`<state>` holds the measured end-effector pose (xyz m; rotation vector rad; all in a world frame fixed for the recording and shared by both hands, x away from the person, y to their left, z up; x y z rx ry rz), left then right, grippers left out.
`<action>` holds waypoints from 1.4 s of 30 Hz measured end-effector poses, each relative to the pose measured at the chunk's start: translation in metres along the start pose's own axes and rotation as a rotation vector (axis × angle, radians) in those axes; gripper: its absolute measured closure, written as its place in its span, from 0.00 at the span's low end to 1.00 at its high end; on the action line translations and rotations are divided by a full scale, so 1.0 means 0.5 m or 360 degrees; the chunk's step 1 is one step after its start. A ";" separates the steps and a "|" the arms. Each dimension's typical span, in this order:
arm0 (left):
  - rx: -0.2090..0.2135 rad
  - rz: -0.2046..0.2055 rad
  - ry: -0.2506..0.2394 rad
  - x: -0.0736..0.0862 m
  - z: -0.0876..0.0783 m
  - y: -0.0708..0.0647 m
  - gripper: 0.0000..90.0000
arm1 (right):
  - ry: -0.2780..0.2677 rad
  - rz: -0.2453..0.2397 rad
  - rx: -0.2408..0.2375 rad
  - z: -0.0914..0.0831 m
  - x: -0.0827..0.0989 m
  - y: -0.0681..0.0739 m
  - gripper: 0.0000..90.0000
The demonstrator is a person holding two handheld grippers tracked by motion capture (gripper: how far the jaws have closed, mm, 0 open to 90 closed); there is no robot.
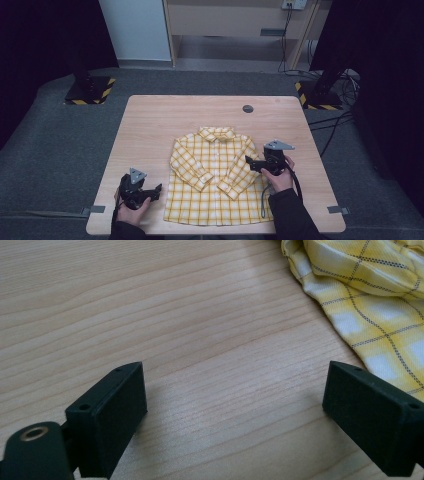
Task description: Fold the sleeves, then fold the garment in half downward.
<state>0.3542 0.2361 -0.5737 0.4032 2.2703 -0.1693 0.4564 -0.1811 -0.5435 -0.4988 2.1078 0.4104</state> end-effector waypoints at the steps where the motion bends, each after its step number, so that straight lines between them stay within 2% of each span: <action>1: 0.0001 0.0000 0.0000 0.000 0.000 0.000 0.10 | 0.0016 0.0009 0.0005 -0.002 0.001 -0.001 0.11; 6: 0.0003 0.0003 0.0000 -0.002 0.002 0.001 0.10 | 0.0069 0.0029 0.0009 -0.011 0.007 -0.011 0.08; 14: 0.0007 0.0006 0.0003 -0.004 0.005 0.003 0.10 | 0.0067 0.0047 0.0044 -0.042 0.023 -0.032 0.08; 20: 0.0008 0.0006 0.0002 -0.005 0.006 0.003 0.10 | 0.0114 -0.0001 0.0124 -0.061 0.036 -0.053 0.09; 24: 0.0010 0.0008 0.0003 -0.005 0.006 0.003 0.09 | 0.0148 -0.0008 0.0105 -0.070 0.044 -0.060 0.07; 35: 0.0009 0.0012 0.0004 -0.005 0.006 0.003 0.09 | 0.0115 0.0024 0.0105 -0.093 0.063 -0.076 0.08; 42: 0.0040 -0.0028 -0.0017 -0.008 0.007 0.008 0.10 | 0.0121 0.0054 0.0072 -0.097 0.059 -0.072 0.08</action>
Point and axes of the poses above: each handheld gripper's, and its own axes: z roughly forward along the jaws, x roughly out of its underside, y roughly to its left, the point moved 5 cm from there along z, roughly forward along the jaws, and after that the axes turned 2 degrees about -y, right-handed, at the moved point
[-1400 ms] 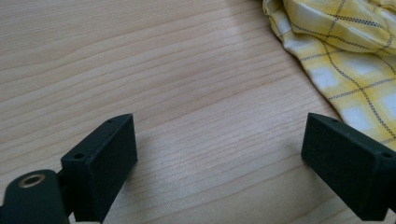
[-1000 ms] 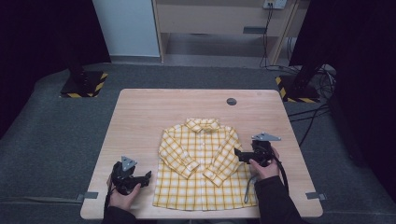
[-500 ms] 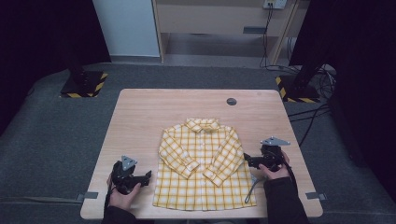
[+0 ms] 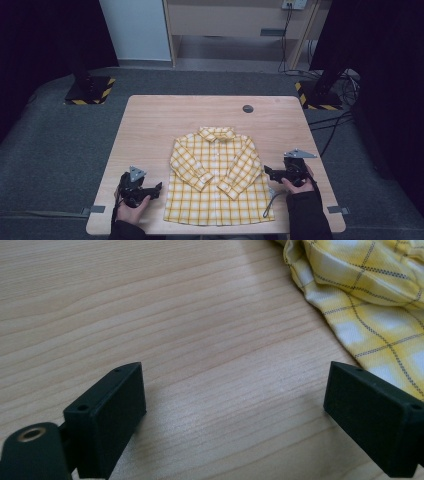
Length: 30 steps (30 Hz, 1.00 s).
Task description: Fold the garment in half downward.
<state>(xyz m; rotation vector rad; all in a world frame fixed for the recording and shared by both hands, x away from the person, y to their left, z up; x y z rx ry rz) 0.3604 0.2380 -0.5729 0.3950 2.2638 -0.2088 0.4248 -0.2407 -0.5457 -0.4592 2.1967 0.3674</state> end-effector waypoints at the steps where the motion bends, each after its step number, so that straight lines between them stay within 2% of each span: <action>1: 0.0008 -0.0006 -0.0005 -0.001 0.000 0.001 0.11 | 0.0002 -0.0003 -0.0010 -0.001 -0.001 0.002 0.08; 4: 0.0020 -0.0015 -0.0032 -0.005 0.001 0.001 0.11 | 0.0003 -0.0010 -0.0031 -0.004 -0.001 0.007 0.08; 11: 0.0019 0.0028 -0.0059 -0.029 0.000 -0.004 0.11 | 0.0000 -0.0021 -0.0061 -0.003 -0.006 0.013 0.09; 13: 0.0044 0.0014 -0.0071 -0.034 -0.002 -0.008 0.12 | -0.0005 -0.0015 -0.0067 -0.005 -0.009 0.015 0.09; 18: 0.0061 0.0031 -0.0094 -0.055 -0.005 -0.011 0.12 | -0.0032 -0.0003 -0.0080 -0.007 -0.013 0.014 0.09; 24: 0.0093 0.0019 -0.0163 -0.090 -0.009 -0.010 0.12 | -0.0045 -0.0005 -0.0097 -0.006 -0.020 0.018 0.09; 30: 0.0123 -0.0003 -0.0156 -0.103 0.001 -0.009 0.13 | -0.0043 0.0004 -0.0101 -0.006 -0.025 0.015 0.10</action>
Point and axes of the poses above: each handheld gripper's, and its own axes: z roughly forward along the jaws, x roughly out of its underside, y roughly to its left, the point moved 5 cm from there along z, roughly forward along the jaws, and after that the axes turned 2 degrees about -y, right-handed, at the moved point
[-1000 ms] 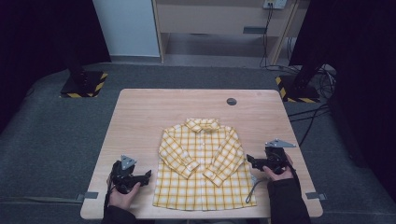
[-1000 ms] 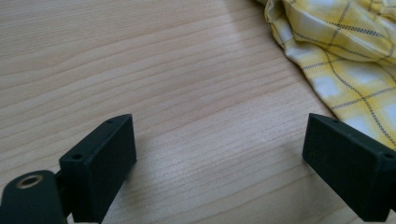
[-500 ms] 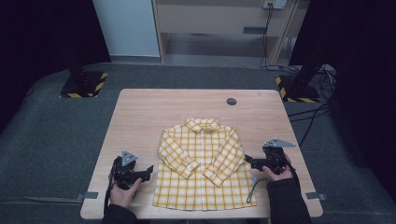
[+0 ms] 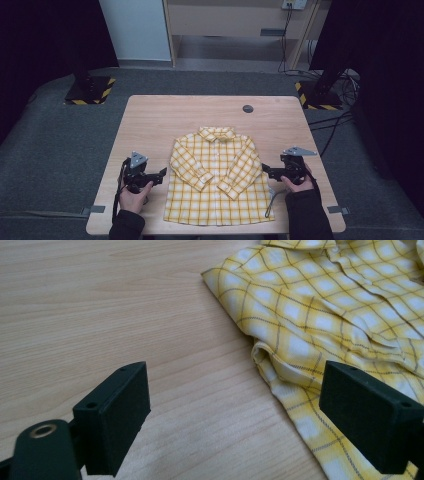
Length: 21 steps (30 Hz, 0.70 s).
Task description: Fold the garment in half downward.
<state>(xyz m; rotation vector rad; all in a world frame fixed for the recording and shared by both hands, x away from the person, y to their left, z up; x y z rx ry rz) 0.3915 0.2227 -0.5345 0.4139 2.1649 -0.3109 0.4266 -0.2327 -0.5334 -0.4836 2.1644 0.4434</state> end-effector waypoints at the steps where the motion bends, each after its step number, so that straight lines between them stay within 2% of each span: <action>1: 0.0007 -0.0009 -0.0008 -0.003 0.002 -0.001 0.13 | -0.0003 0.0000 -0.0001 0.000 -0.001 -0.001 0.10; 4: 0.0024 -0.0019 -0.0013 -0.012 0.009 -0.004 0.14 | -0.0002 0.0001 0.0001 0.000 -0.007 -0.001 0.10; 6: 0.0036 -0.0027 -0.0044 -0.019 0.013 -0.007 0.15 | -0.0010 -0.0005 -0.0002 0.000 -0.012 0.001 0.10; 8: 0.0058 -0.0038 -0.0029 -0.025 0.017 -0.009 0.16 | -0.0012 -0.0009 -0.0004 0.002 -0.017 0.004 0.10; 13: 0.0069 -0.0039 -0.0065 -0.050 0.018 -0.009 0.16 | -0.0023 -0.0032 -0.0004 0.008 -0.025 0.007 0.10; 18: 0.0058 -0.0024 -0.0067 -0.068 0.019 -0.009 0.16 | -0.0040 -0.0010 0.0001 0.009 -0.028 0.002 0.12; 21: 0.0070 -0.0042 -0.0102 -0.072 0.022 -0.007 0.16 | -0.0041 -0.0008 0.0004 0.010 -0.029 -0.002 0.12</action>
Point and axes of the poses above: each handheld gripper's, and its own axes: z roughly forward along the jaws, x roughly out of its underside, y roughly to its left, the point moved 5 cm from there along z, roughly forward along the jaws, and after that the axes turned 2 degrees about -y, right-handed, at the moved point
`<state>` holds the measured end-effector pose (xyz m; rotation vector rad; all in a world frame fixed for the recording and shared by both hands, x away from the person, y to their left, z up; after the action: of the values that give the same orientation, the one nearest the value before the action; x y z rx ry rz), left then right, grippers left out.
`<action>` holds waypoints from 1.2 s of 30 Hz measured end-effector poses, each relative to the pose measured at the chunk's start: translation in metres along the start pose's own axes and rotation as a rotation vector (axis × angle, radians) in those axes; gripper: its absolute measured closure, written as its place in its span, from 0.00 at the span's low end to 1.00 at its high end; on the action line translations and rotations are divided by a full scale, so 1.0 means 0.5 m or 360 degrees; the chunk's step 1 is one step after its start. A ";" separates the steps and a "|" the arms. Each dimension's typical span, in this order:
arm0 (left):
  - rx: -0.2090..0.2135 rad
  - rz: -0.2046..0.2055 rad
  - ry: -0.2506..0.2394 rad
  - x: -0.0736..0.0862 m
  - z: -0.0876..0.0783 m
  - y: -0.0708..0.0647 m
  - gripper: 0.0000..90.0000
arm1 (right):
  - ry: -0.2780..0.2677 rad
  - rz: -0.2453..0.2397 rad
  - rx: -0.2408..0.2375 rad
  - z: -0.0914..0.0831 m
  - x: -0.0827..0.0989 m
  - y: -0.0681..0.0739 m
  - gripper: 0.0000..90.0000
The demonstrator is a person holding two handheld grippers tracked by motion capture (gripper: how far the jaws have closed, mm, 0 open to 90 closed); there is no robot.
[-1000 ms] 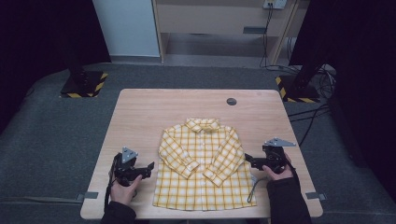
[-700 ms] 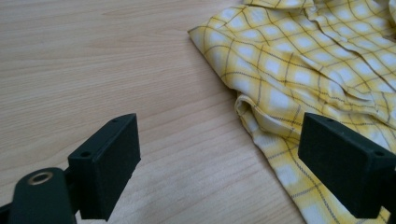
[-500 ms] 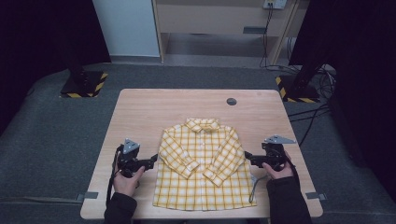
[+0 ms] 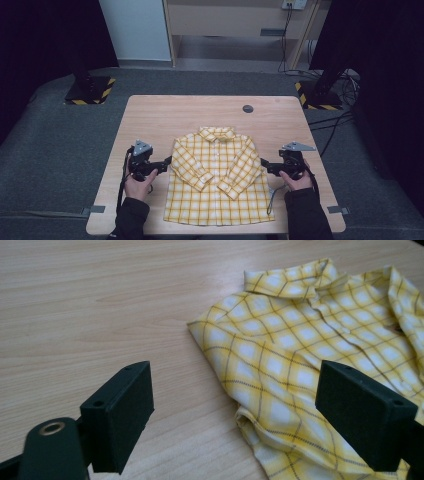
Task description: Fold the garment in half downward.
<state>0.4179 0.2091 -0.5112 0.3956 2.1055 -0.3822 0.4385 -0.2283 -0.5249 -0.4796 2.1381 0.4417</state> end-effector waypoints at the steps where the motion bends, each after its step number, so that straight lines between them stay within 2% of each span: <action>1: -0.0004 0.0000 0.0003 0.001 0.002 0.001 0.16 | 0.0001 0.0000 0.0001 0.000 0.000 -0.001 0.12; 11: 0.0009 0.0023 0.0030 0.001 0.016 0.001 0.17 | 0.0028 -0.0019 -0.0019 0.010 -0.012 0.006 0.13; 24: 0.0033 0.0064 0.0018 -0.043 0.036 -0.017 0.18 | 0.0034 -0.0066 -0.0034 0.033 -0.038 0.019 0.13; 28: 0.0035 0.0066 0.0043 -0.044 0.049 -0.019 0.18 | 0.0009 -0.0056 -0.0042 0.038 -0.049 0.019 0.14; 36: 0.0058 0.0062 0.0058 -0.045 0.071 -0.023 0.18 | 0.0022 -0.0067 -0.0060 0.053 -0.058 0.028 0.14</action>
<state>0.4514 0.1810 -0.5093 0.4676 2.1254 -0.3938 0.4655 -0.1984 -0.5141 -0.5494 2.1318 0.4569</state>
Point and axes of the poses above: each handheld gripper's, and its own axes: z roughly forward along the jaws, x roughly out of its underside, y roughly to its left, the point moved 5 cm from there along z, roughly forward along the jaws, and after that the axes turned 2 degrees about -y, right-handed, at the moved point
